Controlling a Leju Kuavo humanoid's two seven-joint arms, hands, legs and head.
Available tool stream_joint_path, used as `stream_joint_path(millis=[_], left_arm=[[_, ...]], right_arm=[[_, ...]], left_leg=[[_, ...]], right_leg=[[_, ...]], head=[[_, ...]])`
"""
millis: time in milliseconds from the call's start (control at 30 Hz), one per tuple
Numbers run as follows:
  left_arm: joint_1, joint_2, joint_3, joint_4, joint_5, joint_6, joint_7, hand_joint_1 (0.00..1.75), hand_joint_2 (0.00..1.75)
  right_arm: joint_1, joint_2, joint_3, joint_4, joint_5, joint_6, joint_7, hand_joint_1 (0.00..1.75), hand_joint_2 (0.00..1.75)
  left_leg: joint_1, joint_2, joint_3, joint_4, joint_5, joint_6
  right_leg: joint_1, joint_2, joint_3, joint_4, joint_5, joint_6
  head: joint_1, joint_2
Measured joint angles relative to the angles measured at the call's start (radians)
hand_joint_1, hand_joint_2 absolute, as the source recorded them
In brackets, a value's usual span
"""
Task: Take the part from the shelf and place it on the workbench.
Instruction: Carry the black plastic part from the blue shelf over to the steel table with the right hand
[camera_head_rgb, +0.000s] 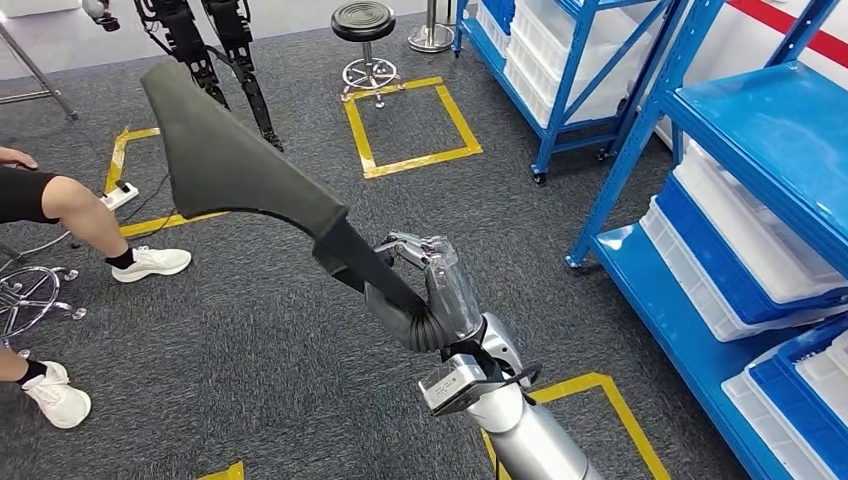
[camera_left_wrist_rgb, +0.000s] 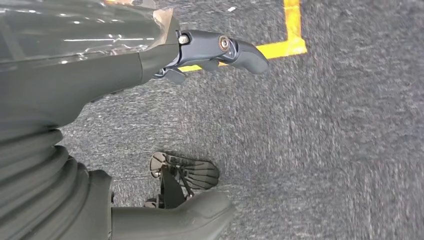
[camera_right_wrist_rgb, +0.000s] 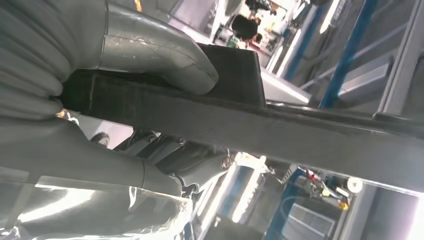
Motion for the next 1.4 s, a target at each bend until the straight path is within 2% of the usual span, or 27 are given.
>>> stream_joint_path(millis=[67, 100, 133, 200, 267, 300, 333, 367, 433, 500, 600, 667, 733, 800, 833, 867, 933, 967, 1000, 1067, 1100, 1167, 1233, 1300, 1333, 1367, 1400], left_arm=[[0.003, 0.001, 0.000, 0.000, 0.000, 0.001, -0.003, 0.00, 1.75], [0.005, 0.000, 0.000, 0.000, 0.001, 0.001, -0.005, 0.00, 1.75], [0.006, -0.001, 0.001, 0.000, 0.002, 0.002, -0.008, 0.00, 1.75], [0.007, -0.002, 0.002, 0.000, 0.006, 0.003, -0.012, 0.00, 1.75], [0.008, -0.004, 0.004, 0.000, 0.007, 0.004, -0.016, 0.00, 1.75], [0.009, -0.004, 0.004, 0.000, 0.007, 0.004, -0.017, 0.00, 1.75], [0.011, -0.005, 0.005, 0.000, 0.007, 0.004, -0.019, 0.00, 1.75], [0.012, -0.005, 0.005, 0.000, 0.007, 0.004, -0.020, 0.00, 1.75], [0.011, -0.004, 0.005, 0.000, 0.007, 0.004, -0.022, 0.00, 1.75], [0.009, -0.004, 0.005, 0.000, 0.006, 0.004, -0.024, 0.00, 1.75], [0.011, -0.002, 0.006, 0.000, 0.005, 0.004, -0.026, 0.00, 1.75], [0.010, -0.002, 0.006, 0.000, 0.001, 0.004, -0.027, 0.00, 1.75], [0.007, -0.003, 0.006, 0.000, -0.002, 0.004, -0.028, 0.00, 1.75], [0.007, -0.003, 0.006, 0.000, -0.006, 0.004, -0.028, 0.00, 1.75], [0.008, -0.004, 0.006, 0.000, -0.008, 0.004, -0.029, 0.00, 1.75], [0.009, -0.004, 0.006, 0.000, -0.010, 0.003, -0.031, 0.00, 1.75], [0.010, -0.004, 0.006, 0.000, -0.012, 0.001, -0.035, 0.00, 1.75], [0.010, -0.003, 0.007, 0.000, -0.012, 0.001, -0.037, 0.00, 1.75], [0.010, -0.002, 0.007, 0.000, -0.012, 0.001, -0.037, 0.00, 1.75], [0.014, 0.001, 0.007, 0.000, -0.014, 0.001, -0.036, 0.00, 1.75], [0.016, 0.002, 0.007, 0.000, -0.016, 0.001, -0.036, 0.00, 1.75], [0.019, 0.003, 0.007, 0.000, -0.018, 0.000, -0.034, 0.00, 1.75], [0.017, 0.003, 0.007, 0.001, -0.019, 0.000, -0.034, 0.00, 1.75], [0.018, 0.003, 0.008, 0.001, -0.018, 0.000, -0.034, 0.00, 1.75], [0.020, 0.003, 0.008, 0.001, -0.017, -0.001, -0.034, 0.00, 1.75], [0.021, 0.004, 0.009, 0.001, -0.016, -0.002, -0.034, 0.00, 1.75], [0.022, 0.005, 0.010, 0.001, -0.015, -0.002, -0.034, 0.00, 1.75]], right_arm=[[0.000, 0.001, 0.000, 0.000, 0.002, 0.000, -0.001, 1.75, 1.75], [0.000, 0.003, 0.000, 0.000, 0.004, 0.000, -0.001, 1.75, 1.75], [-0.001, 0.005, 0.000, 0.000, 0.005, 0.001, -0.001, 1.75, 1.75], [-0.001, 0.008, 0.000, -0.001, 0.007, 0.003, -0.001, 1.75, 1.75], [-0.001, 0.008, 0.001, 0.000, 0.007, 0.006, -0.001, 1.75, 1.75], [0.000, 0.008, 0.001, 0.000, 0.007, 0.006, -0.001, 1.75, 1.75], [-0.001, 0.008, 0.003, 0.001, 0.007, 0.007, -0.001, 1.75, 1.75], [-0.001, 0.008, 0.004, 0.001, 0.007, 0.007, -0.001, 1.75, 1.75], [-0.004, 0.009, 0.007, 0.002, 0.005, 0.009, -0.001, 1.75, 1.75], [-0.008, 0.010, 0.009, 0.002, 0.004, 0.011, -0.001, 1.75, 1.75], [-0.012, 0.012, 0.013, 0.004, 0.002, 0.013, -0.001, 1.75, 1.75], [-0.017, 0.013, 0.016, 0.006, -0.002, 0.014, -0.002, 1.75, 1.75], [-0.020, 0.012, 0.017, 0.009, -0.007, 0.014, -0.002, 1.75, 1.75], [-0.019, 0.009, 0.018, 0.015, -0.010, 0.015, -0.001, 1.75, 1.75], [-0.020, 0.008, 0.018, 0.017, -0.011, 0.015, -0.001, 1.75, 1.75], [-0.021, 0.008, 0.018, 0.018, -0.011, 0.016, -0.001, 1.75, 1.75], [-0.024, 0.008, 0.020, 0.019, -0.011, 0.016, 0.000, 1.75, 1.75], [-0.025, 0.008, 0.022, 0.020, -0.011, 0.016, 0.000, 1.75, 1.75], [-0.026, 0.009, 0.024, 0.020, -0.012, 0.016, 0.002, 1.75, 1.75], [-0.028, 0.012, 0.028, 0.021, -0.012, 0.016, 0.004, 1.75, 1.75], [-0.029, 0.015, 0.029, 0.021, -0.013, 0.016, 0.005, 1.75, 1.75], [-0.032, 0.020, 0.033, 0.021, -0.013, 0.016, 0.004, 1.75, 1.75], [-0.034, 0.023, 0.036, 0.022, -0.013, 0.016, 0.005, 1.75, 1.75], [-0.034, 0.023, 0.039, 0.024, -0.013, 0.017, 0.006, 1.75, 1.75], [-0.034, 0.023, 0.041, 0.026, -0.013, 0.018, 0.007, 1.75, 1.75], [-0.034, 0.024, 0.043, 0.027, -0.013, 0.020, 0.008, 1.75, 1.75], [-0.035, 0.025, 0.045, 0.028, -0.013, 0.021, 0.008, 1.75, 1.75]], left_leg=[[0.003, -0.011, -0.007, 0.000, 0.001, -0.011], [0.004, 0.002, -0.011, 0.007, -0.002, -0.015], [0.004, 0.026, -0.021, 0.029, -0.016, -0.020], [0.005, 0.090, -0.073, 0.136, -0.073, -0.027], [0.009, 0.115, -0.142, 0.269, -0.129, -0.033], [0.011, 0.117, -0.161, 0.302, -0.135, -0.034], [0.011, 0.119, -0.158, 0.293, -0.121, -0.033], [0.011, 0.124, -0.134, 0.245, -0.093, -0.030], [0.005, 0.163, -0.054, 0.101, -0.034, -0.018], [-0.005, 0.192, -0.011, 0.024, -0.015, -0.006], [-0.009, 0.166, -0.004, 0.007, -0.012, 0.008], [-0.003, 0.142, 0.011, -0.012, -0.002, 0.019], [0.000, 0.117, 0.018, -0.020, 0.004, 0.026], [0.000, 0.087, 0.018, -0.019, 0.003, 0.026], [0.000, 0.071, 0.018, -0.018, 0.003, 0.025], [0.001, 0.055, 0.018, -0.016, 0.001, 0.023], [0.003, 0.026, 0.018, -0.007, -0.004, 0.014], [0.003, 0.014, 0.015, -0.001, -0.008, 0.007], [0.003, 0.006, 0.011, 0.002, -0.011, 0.000], [0.005, -0.007, 0.002, 0.002, -0.011, -0.014], [0.007, -0.006, 0.000, 0.003, -0.011, -0.019], [0.007, 0.035, -0.018, 0.044, -0.036, -0.027], [0.006, 0.095, -0.075, 0.161, -0.096, -0.033], [0.009, 0.115, -0.140, 0.281, -0.142, -0.036], [0.009, 0.118, -0.151, 0.297, -0.140, -0.036], [0.008, 0.120, -0.140, 0.273, -0.119, -0.033], [0.007, 0.127, -0.107, 0.212, -0.088, -0.028]], right_leg=[[0.003, -0.013, -0.001, 0.000, 0.003, -0.017], [0.002, -0.021, 0.000, -0.001, 0.005, -0.023], [0.001, -0.031, 0.002, -0.002, 0.006, -0.030], [0.005, -0.054, 0.005, -0.004, 0.003, -0.043], [0.012, -0.078, 0.006, -0.004, 0.000, -0.051], [0.014, -0.091, 0.006, -0.004, -0.001, -0.053], [0.017, -0.103, 0.006, -0.004, -0.003, -0.054], [0.019, -0.114, 0.008, -0.004, -0.005, -0.054], [0.025, -0.135, 0.013, -0.004, -0.010, -0.051], [0.030, -0.151, 0.018, -0.004, -0.016, -0.043], [0.030, -0.169, 0.024, -0.004, -0.024, -0.029], [0.029, -0.130, 0.006, 0.047, -0.051, -0.027], [0.024, -0.076, -0.053, 0.170, -0.101, -0.032], [0.020, -0.061, -0.115, 0.274, -0.129, -0.028], [0.017, -0.059, -0.124, 0.277, -0.121, -0.019], [0.013, -0.056, -0.111, 0.236, -0.095, -0.007], [0.002, -0.032, -0.053, 0.095, -0.028, 0.013], [-0.001, -0.019, -0.029, 0.042, -0.006, 0.013], [-0.002, -0.009, -0.017, 0.014, 0.004, 0.008], [0.002, -0.014, -0.014, 0.006, 0.008, -0.013], [0.002, -0.021, -0.013, 0.005, 0.010, -0.020], [-0.001, -0.039, -0.008, 0.001, 0.011, -0.035], [0.005, -0.061, -0.005, 0.000, 0.007, -0.047], [0.013, -0.085, -0.004, 0.000, 0.003, -0.053], [0.016, -0.097, -0.003, 0.000, 0.002, -0.055], [0.018, -0.109, -0.002, 0.000, 0.000, -0.056], [0.021, -0.119, 0.000, 0.000, -0.002, -0.057]], head=[[-0.001, 0.000], [-0.001, 0.000], [-0.002, 0.000], [-0.005, 0.000], [-0.006, 0.000], [-0.006, 0.000], [-0.006, 0.000], [-0.006, 0.000], [-0.005, 0.000], [-0.005, 0.000], [-0.005, 0.000], [-0.004, 0.000], [-0.002, 0.000], [0.000, 0.000], [0.000, 0.000], [0.000, 0.000], [0.000, 0.000], [0.001, 0.000], [0.000, 0.000], [0.000, 0.000], [0.000, 0.000], [-0.002, 0.000], [-0.006, 0.000], [-0.007, 0.000], [-0.007, 0.000], [-0.007, 0.000], [-0.007, 0.000]])
